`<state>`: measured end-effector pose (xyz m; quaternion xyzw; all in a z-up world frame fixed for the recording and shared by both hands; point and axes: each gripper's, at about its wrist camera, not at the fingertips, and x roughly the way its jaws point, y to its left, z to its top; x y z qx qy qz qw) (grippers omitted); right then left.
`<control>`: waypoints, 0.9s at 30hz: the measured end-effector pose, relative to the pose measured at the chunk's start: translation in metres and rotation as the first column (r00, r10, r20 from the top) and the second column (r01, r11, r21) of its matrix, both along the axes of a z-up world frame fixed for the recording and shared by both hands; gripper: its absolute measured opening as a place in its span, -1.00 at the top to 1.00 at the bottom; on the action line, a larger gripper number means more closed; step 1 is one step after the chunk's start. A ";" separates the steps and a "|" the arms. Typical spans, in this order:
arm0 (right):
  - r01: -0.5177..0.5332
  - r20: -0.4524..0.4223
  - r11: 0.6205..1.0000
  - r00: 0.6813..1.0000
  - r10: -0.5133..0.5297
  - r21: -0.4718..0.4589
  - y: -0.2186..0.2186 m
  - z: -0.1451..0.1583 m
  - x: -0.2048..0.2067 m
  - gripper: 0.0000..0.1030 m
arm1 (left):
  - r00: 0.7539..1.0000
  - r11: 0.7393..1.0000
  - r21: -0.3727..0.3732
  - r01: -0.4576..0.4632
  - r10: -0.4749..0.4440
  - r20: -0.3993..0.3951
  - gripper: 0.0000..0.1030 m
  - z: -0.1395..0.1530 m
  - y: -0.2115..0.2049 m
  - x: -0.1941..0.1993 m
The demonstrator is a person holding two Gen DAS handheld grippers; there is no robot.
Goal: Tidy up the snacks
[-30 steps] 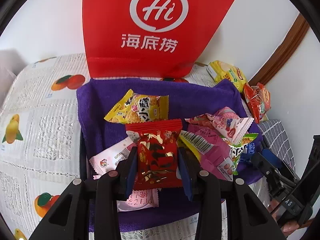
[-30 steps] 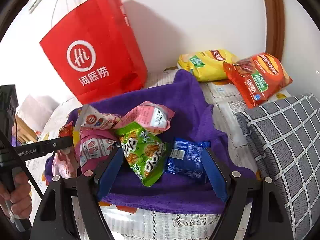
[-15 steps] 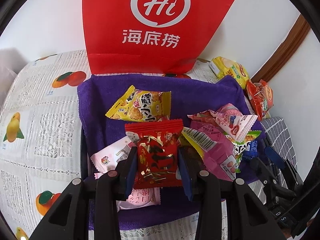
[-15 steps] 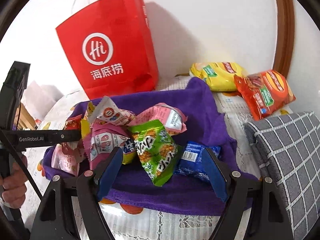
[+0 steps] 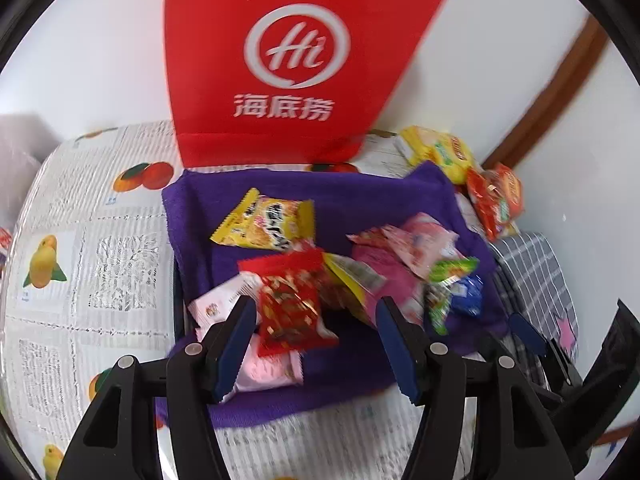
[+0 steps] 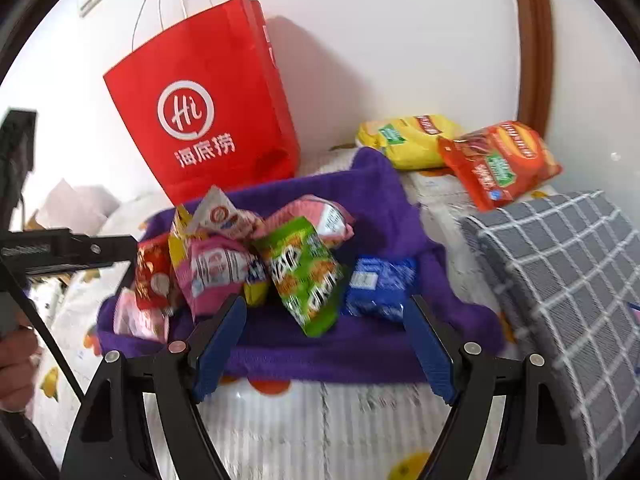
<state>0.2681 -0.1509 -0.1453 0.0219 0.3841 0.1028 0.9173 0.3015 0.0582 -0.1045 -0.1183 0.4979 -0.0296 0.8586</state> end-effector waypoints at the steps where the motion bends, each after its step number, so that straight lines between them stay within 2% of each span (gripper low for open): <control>1: 0.002 -0.005 1.000 1.000 -0.002 -0.006 0.000 0.003 -0.004 -0.56 | 1.000 1.000 0.007 0.010 -0.010 0.007 -0.17 0.003 -0.003 -0.005; 4: 0.005 -0.009 1.000 1.000 -0.005 0.000 0.000 0.022 -0.023 -0.56 | 0.999 1.000 0.005 0.015 -0.015 0.039 -0.27 0.010 -0.008 -0.025; 8: 0.015 0.011 1.000 1.000 -0.015 0.018 0.000 0.048 -0.054 -0.56 | 1.000 1.000 -0.024 0.008 -0.008 0.020 -0.27 0.013 -0.011 -0.050; 12: 0.022 -0.002 1.000 1.000 -0.022 0.007 0.003 0.068 -0.084 -0.56 | 0.999 1.000 -0.001 0.007 -0.007 0.051 -0.27 0.029 -0.018 -0.085; 15: 0.044 -0.011 0.999 0.999 -0.044 0.008 0.003 0.081 -0.106 -0.56 | 0.996 1.000 0.016 0.011 -0.013 0.089 -0.39 0.044 -0.025 -0.113; 19: 0.085 0.011 0.996 0.996 -0.085 -0.004 0.000 0.098 -0.145 -0.57 | 0.992 0.999 0.033 0.019 -0.023 0.124 -0.41 0.060 -0.035 -0.145; 21: 0.113 0.023 0.993 0.993 -0.113 -0.018 -0.005 0.104 -0.162 -0.76 | 0.989 0.999 0.038 0.020 -0.025 0.144 -0.48 0.069 -0.040 -0.165; 24: 0.145 0.054 0.989 0.988 -0.145 -0.001 -0.019 0.112 -0.194 -0.94 | 0.986 0.999 0.026 0.020 -0.024 0.166 -0.56 0.076 -0.045 -0.192; 27: 0.174 0.071 0.985 0.982 -0.172 -0.009 -0.033 0.116 -0.223 -0.98 | 0.983 0.999 0.033 0.026 -0.032 0.178 -0.62 0.080 -0.054 -0.216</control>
